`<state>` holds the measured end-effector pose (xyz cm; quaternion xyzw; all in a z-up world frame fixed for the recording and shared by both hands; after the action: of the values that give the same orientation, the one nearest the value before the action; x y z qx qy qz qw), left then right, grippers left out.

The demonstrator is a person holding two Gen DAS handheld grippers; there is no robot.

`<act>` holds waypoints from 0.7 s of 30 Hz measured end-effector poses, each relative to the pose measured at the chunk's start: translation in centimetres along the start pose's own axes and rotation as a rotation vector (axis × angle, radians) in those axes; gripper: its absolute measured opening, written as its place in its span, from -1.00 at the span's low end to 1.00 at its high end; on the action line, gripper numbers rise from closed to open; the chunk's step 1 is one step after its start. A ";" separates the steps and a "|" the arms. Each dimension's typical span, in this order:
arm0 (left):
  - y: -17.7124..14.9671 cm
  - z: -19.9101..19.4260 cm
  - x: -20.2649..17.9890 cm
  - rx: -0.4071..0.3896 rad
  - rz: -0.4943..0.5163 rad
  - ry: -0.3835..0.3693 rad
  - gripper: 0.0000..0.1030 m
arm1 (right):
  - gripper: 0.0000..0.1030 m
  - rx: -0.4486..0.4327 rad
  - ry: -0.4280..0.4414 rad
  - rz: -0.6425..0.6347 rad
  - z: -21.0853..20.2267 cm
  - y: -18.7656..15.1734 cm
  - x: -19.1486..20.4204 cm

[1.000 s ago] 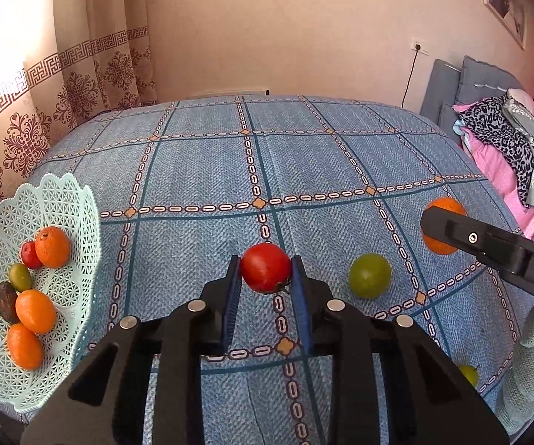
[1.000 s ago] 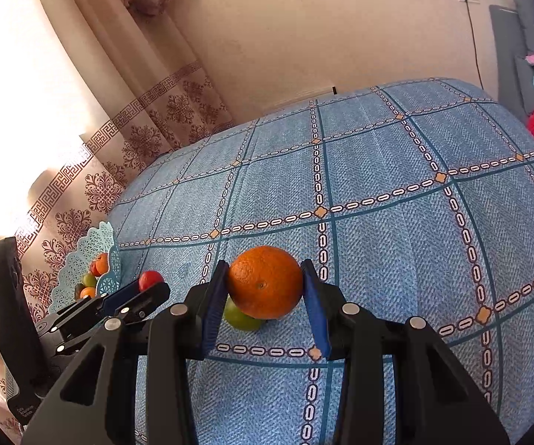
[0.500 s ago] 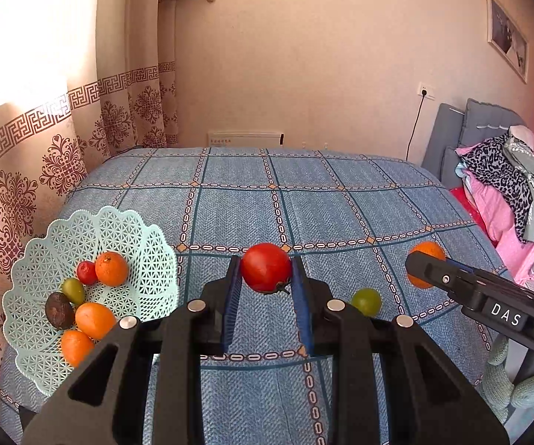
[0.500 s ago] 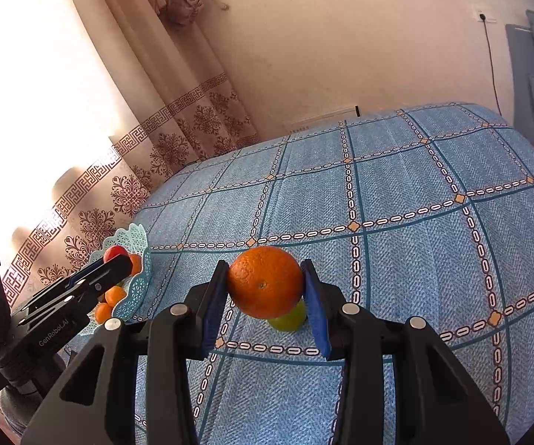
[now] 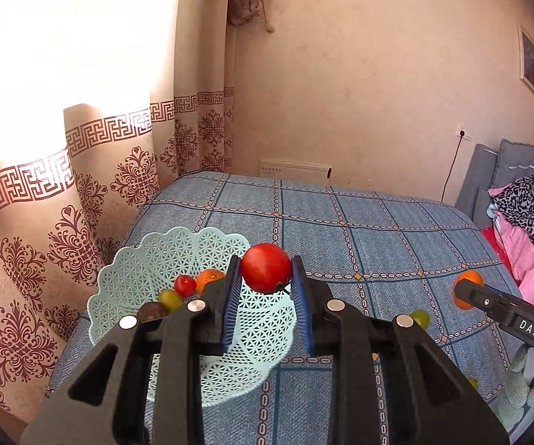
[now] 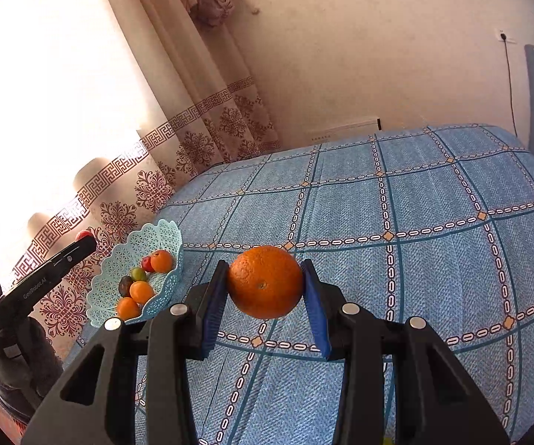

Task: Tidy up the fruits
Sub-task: 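Carry the orange and red tomato into the teal basket and open both grippers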

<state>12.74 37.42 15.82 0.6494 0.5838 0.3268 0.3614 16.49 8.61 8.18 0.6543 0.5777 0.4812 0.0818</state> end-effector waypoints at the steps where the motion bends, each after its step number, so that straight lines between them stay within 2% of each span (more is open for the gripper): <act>1: -0.2 -0.1 0.7 0.000 -0.009 0.010 -0.47 | -0.23 0.001 0.002 -0.008 0.0 0.0 0.4; 9: -1.7 -0.6 5.5 0.009 -0.070 0.062 -0.47 | -0.23 0.019 0.044 -0.060 0.3 -0.3 4.4; 21: -2.7 -0.4 8.1 0.023 -0.123 0.061 -0.47 | -0.23 0.058 0.136 -0.123 2.6 -1.3 11.5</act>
<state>11.78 45.63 13.75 0.6062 0.6371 0.3167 0.3554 15.94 19.82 12.14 0.5853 0.6348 0.5016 0.0528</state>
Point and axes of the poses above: each gripper's, at about its wrist camera, not at the fingertips, and z roughly the way its jaws point, x to its left, y to its top, the point moved 4 cm from there along z, roughly the way its jaws point, and after that the axes turned 12 degrees about z, right-handed, at the moved point
